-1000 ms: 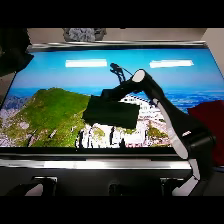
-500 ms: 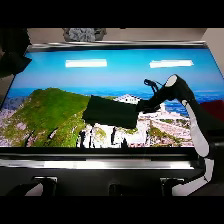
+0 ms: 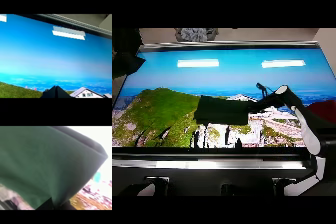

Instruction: Fold the shirts.

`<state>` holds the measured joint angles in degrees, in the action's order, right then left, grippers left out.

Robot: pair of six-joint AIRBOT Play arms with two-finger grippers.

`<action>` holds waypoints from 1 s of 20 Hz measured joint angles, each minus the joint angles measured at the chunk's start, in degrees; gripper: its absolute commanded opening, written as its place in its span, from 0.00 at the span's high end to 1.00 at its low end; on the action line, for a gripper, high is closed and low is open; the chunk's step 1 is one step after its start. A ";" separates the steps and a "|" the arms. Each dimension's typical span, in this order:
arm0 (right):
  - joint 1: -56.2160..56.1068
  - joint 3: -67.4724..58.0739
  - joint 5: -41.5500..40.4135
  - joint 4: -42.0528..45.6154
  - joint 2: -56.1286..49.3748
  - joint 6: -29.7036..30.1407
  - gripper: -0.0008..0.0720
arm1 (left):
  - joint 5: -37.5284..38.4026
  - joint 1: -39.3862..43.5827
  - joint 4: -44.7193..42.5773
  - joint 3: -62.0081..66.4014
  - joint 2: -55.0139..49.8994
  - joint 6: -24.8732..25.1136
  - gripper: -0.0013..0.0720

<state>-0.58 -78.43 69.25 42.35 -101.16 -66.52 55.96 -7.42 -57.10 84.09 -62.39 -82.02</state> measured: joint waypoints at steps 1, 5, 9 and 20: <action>1.49 -0.90 -0.02 -0.24 1.77 1.22 0.93 | 0.00 0.00 -0.02 0.00 0.00 0.31 0.94; 11.67 -7.69 2.84 6.38 10.32 1.57 0.93 | 0.00 0.00 -0.20 0.00 0.00 0.96 0.94; 25.24 -15.26 8.33 13.60 16.83 -1.07 0.93 | 0.00 0.00 -0.46 0.00 0.00 1.14 0.94; 52.70 -29.07 20.92 15.80 21.29 -8.13 0.93 | 0.00 0.00 -0.55 0.00 0.00 1.22 0.94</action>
<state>52.12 -107.50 90.17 58.15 -79.88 -74.65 55.96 -7.42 -57.65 84.09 -62.39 -80.79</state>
